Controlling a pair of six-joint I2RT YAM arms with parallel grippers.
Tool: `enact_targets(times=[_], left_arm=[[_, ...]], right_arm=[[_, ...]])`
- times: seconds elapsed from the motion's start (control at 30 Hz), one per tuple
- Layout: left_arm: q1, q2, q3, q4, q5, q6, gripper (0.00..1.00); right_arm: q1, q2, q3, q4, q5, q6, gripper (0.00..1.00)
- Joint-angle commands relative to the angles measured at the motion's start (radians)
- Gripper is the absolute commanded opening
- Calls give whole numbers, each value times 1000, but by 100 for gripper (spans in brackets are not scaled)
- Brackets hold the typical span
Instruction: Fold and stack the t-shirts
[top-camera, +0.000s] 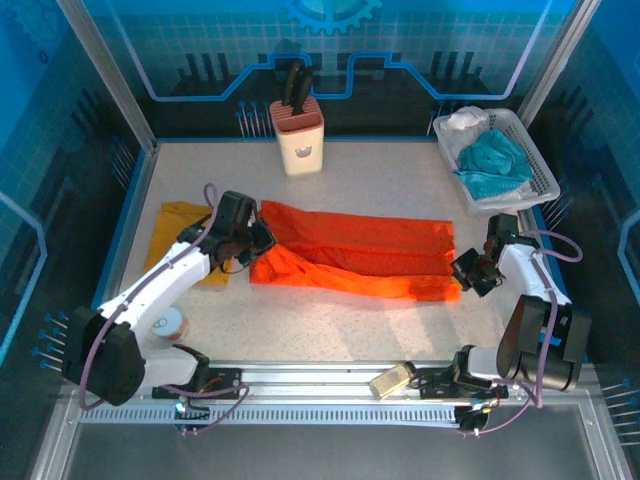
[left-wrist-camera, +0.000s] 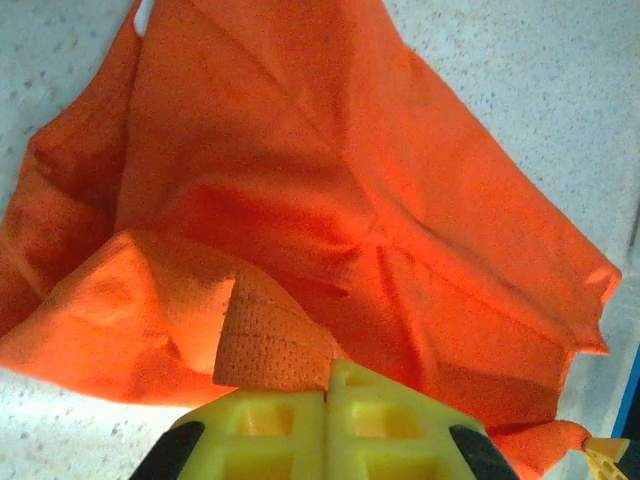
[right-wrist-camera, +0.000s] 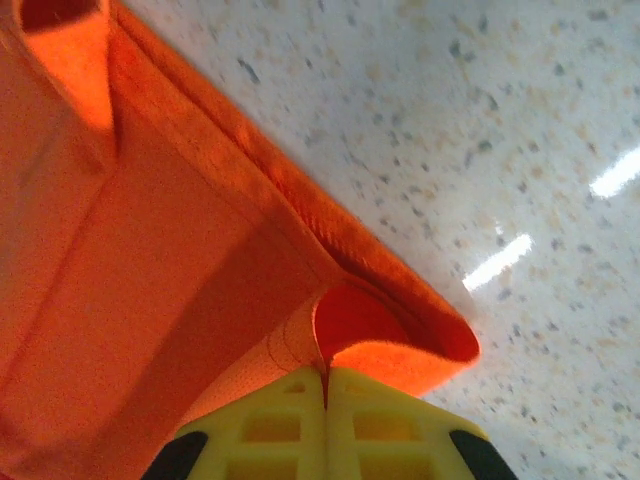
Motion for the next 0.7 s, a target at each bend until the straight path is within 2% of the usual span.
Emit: enact_targets(times=[0.0, 0.3, 0.67], left_arm=[[21, 57, 60, 18, 33, 76, 0], [41, 208, 147, 21, 39, 134, 0], [87, 286, 189, 39, 50, 177, 0]], right_arm=[[-8, 45, 44, 55, -13, 30, 0], [27, 143, 74, 107, -1, 50, 0], [38, 208, 142, 148, 13, 67, 0]])
